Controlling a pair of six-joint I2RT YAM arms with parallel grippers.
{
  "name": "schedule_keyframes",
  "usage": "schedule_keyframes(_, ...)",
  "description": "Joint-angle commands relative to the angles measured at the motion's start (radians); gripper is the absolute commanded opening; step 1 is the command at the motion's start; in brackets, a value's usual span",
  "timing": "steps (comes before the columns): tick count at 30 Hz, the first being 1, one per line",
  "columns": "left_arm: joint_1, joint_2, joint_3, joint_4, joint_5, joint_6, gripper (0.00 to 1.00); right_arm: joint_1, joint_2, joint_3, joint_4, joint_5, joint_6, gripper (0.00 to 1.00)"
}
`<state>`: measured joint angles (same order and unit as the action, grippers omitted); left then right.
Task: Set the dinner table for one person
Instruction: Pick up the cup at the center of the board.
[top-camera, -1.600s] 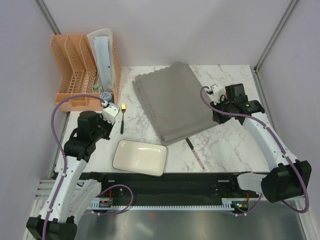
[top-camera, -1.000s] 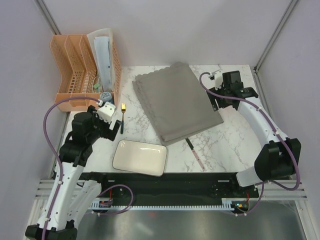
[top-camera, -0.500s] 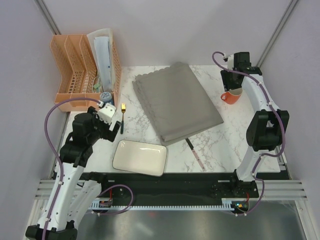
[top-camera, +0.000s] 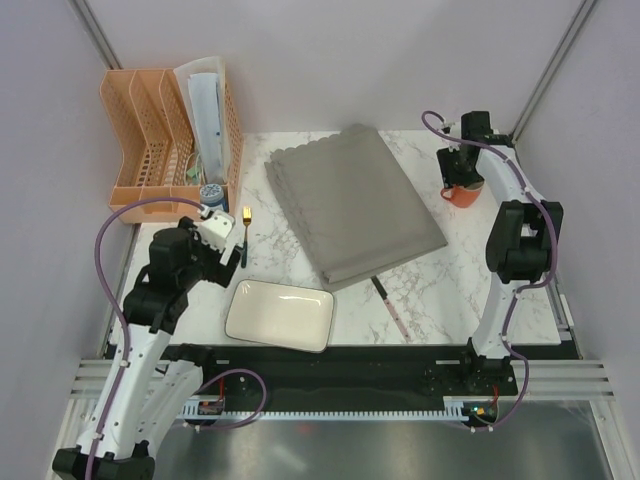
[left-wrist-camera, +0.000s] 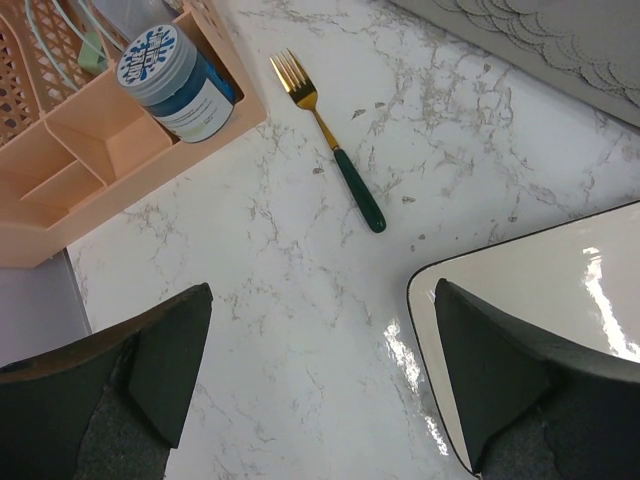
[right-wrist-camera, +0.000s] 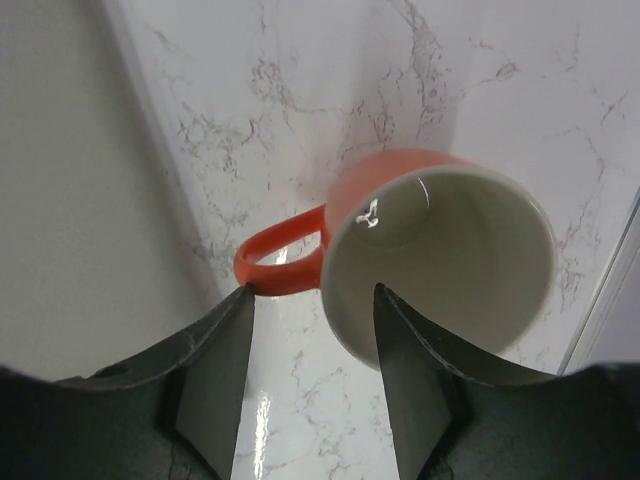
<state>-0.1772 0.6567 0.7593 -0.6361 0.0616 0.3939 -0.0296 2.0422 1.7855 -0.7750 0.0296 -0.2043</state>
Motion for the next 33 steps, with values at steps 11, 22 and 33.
schedule_keyframes(11,-0.002,-0.049,-0.003,-0.043,0.006,0.022,1.0,-0.009,0.119,0.085,0.062,0.026,0.031,0.0)
schedule_keyframes(22,-0.002,-0.069,-0.046,-0.048,0.014,0.016,1.0,-0.016,0.047,0.048,0.085,0.013,0.008,0.0)
schedule_keyframes(33,-0.002,-0.074,-0.075,-0.034,0.015,0.023,1.0,-0.015,0.01,-0.049,0.075,-0.01,-0.027,0.31)
